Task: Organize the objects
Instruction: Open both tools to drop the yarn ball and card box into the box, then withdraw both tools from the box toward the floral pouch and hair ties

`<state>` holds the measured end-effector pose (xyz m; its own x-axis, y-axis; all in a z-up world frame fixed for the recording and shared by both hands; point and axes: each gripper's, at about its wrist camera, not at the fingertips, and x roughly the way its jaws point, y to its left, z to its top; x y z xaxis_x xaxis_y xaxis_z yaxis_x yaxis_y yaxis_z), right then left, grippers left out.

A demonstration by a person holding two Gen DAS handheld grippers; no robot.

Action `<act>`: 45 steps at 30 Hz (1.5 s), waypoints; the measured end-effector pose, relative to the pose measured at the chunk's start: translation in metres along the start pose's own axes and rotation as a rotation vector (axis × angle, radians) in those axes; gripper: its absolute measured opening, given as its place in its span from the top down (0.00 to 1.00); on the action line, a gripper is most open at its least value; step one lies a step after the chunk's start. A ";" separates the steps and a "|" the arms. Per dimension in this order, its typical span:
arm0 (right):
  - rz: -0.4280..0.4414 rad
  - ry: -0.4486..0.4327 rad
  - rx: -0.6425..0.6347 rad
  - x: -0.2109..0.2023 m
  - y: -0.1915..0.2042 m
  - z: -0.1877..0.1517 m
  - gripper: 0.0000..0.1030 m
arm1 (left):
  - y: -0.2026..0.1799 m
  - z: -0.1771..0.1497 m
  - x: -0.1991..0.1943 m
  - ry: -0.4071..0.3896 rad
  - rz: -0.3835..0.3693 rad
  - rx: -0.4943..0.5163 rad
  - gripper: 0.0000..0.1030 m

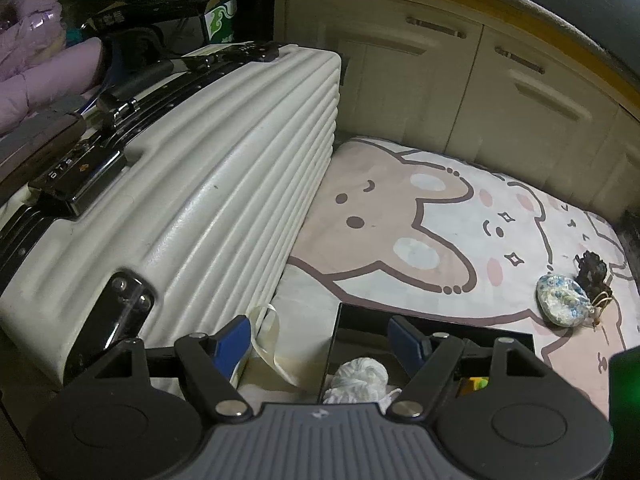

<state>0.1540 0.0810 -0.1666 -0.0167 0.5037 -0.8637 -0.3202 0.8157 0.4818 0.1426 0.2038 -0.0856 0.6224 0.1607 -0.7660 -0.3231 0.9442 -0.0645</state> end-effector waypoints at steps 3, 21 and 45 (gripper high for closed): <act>0.023 -0.004 0.017 -0.004 -0.003 0.002 0.11 | 0.000 0.000 0.001 0.001 -0.002 0.000 0.26; -0.051 -0.162 -0.242 -0.066 -0.006 0.007 0.19 | -0.012 -0.001 -0.003 0.032 -0.001 0.039 0.25; -0.216 -0.377 -0.316 -0.140 -0.049 0.012 0.17 | -0.038 -0.003 -0.036 0.087 0.002 0.127 0.08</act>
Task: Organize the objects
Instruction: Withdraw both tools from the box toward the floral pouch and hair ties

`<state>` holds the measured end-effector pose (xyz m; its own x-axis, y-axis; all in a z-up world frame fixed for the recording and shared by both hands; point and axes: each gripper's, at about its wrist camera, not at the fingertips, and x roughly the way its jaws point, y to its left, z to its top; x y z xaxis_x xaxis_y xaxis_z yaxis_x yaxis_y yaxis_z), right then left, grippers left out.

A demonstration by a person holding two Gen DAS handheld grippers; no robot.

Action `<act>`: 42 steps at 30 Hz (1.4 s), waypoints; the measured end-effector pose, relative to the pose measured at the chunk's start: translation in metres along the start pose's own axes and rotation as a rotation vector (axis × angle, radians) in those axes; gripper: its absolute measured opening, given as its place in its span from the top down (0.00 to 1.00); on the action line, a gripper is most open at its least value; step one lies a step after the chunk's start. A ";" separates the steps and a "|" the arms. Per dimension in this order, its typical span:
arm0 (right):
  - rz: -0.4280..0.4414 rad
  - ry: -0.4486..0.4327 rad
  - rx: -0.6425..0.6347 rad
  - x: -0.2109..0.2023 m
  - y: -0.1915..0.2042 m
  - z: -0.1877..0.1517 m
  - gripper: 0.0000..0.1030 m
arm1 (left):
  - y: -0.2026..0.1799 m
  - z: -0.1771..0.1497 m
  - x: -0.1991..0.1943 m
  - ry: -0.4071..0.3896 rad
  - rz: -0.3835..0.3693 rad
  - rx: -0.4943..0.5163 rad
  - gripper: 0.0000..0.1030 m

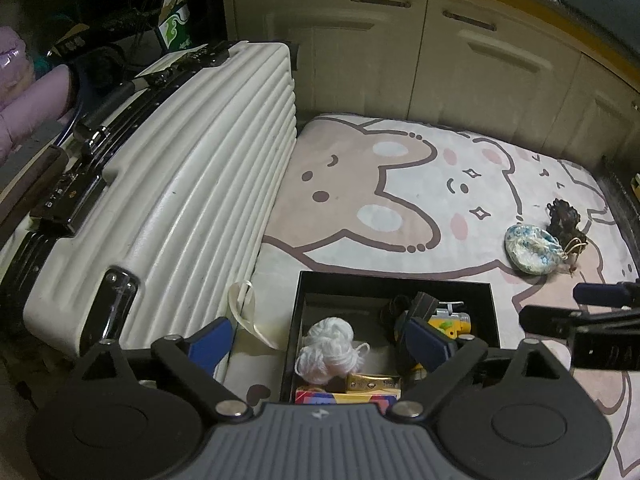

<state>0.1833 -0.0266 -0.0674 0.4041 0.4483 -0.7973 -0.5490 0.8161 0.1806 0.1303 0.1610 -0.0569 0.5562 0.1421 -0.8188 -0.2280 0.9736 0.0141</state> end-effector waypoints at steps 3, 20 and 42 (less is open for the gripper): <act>-0.007 -0.009 -0.010 -0.003 -0.002 -0.002 0.14 | -0.001 -0.001 -0.003 0.005 0.004 0.006 0.03; -0.066 -0.050 -0.015 -0.010 -0.027 -0.010 0.00 | -0.008 -0.009 0.005 0.051 0.049 0.026 0.00; -0.156 -0.077 0.067 -0.025 -0.096 -0.022 0.00 | -0.060 0.001 0.024 0.033 0.013 0.072 0.00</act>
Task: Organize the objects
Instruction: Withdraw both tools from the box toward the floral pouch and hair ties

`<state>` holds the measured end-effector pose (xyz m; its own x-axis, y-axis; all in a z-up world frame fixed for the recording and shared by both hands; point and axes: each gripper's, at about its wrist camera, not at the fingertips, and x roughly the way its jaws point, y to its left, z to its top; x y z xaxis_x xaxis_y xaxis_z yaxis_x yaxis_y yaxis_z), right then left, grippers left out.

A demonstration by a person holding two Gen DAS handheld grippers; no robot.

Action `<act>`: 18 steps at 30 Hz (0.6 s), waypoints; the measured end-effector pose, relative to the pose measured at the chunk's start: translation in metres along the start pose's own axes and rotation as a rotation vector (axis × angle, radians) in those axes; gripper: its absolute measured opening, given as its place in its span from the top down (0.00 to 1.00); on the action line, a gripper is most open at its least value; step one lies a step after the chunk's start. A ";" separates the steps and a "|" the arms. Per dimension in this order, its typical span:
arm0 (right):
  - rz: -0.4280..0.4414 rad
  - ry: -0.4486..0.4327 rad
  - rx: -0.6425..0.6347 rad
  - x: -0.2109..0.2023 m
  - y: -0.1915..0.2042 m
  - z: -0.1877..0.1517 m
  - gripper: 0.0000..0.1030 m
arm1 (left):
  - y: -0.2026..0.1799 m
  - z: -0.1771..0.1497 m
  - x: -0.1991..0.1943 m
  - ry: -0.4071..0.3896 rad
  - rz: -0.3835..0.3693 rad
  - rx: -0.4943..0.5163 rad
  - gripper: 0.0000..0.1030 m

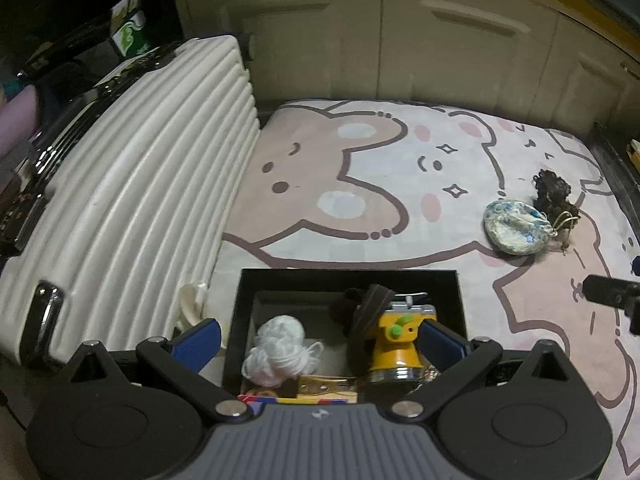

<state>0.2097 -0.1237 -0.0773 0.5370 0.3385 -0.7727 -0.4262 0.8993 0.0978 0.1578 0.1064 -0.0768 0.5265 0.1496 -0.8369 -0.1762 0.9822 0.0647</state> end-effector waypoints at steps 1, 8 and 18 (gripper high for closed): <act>-0.005 -0.001 0.006 0.000 -0.003 0.000 0.00 | -0.003 0.001 0.000 -0.001 -0.003 0.002 0.00; -0.049 -0.006 0.045 -0.007 -0.030 -0.005 0.00 | -0.022 0.006 0.000 -0.025 -0.038 0.004 0.00; -0.094 -0.012 0.110 -0.012 -0.067 -0.012 0.00 | -0.054 0.013 -0.002 -0.058 -0.083 0.035 0.00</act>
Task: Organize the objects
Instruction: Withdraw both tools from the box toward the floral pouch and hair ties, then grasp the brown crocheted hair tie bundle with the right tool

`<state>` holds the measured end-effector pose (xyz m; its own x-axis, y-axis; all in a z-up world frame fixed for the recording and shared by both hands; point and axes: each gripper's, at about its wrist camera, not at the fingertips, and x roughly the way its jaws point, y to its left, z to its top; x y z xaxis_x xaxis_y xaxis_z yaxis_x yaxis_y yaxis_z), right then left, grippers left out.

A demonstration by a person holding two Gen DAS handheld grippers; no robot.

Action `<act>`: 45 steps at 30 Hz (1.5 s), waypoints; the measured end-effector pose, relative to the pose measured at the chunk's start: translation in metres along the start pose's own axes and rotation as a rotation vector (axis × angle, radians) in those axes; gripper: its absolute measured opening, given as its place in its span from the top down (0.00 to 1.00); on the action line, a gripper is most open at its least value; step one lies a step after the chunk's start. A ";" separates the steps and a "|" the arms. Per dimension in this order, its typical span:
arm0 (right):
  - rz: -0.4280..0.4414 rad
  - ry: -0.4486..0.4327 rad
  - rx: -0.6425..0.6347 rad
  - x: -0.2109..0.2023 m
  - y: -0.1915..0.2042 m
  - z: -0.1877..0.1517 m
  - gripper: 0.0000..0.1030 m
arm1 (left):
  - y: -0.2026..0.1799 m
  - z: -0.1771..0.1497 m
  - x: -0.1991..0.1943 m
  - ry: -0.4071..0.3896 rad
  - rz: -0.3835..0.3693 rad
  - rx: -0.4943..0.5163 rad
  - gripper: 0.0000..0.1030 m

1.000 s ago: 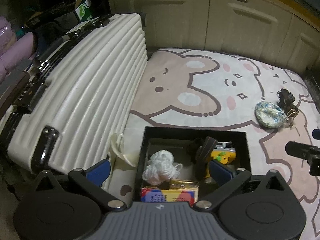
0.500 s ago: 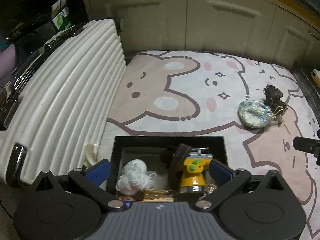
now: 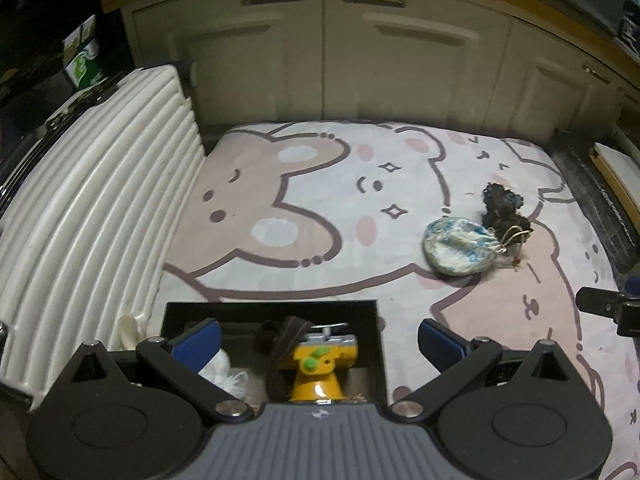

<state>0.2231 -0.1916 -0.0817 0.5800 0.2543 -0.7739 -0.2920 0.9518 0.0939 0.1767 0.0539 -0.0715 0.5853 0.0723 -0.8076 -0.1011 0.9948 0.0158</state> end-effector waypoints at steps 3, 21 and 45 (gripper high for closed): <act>-0.013 -0.001 0.019 0.001 -0.010 -0.001 0.00 | -0.008 0.003 0.003 -0.002 -0.011 0.012 0.00; -0.082 -0.058 0.173 0.033 -0.069 0.005 0.00 | -0.061 0.027 0.040 -0.052 -0.056 0.071 0.00; 0.015 -0.121 0.408 0.115 -0.079 0.017 0.00 | -0.124 0.019 0.111 -0.193 -0.225 0.303 0.09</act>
<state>0.3253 -0.2343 -0.1673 0.6703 0.2636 -0.6937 0.0101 0.9315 0.3637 0.2691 -0.0596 -0.1518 0.7089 -0.1658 -0.6856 0.2707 0.9615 0.0473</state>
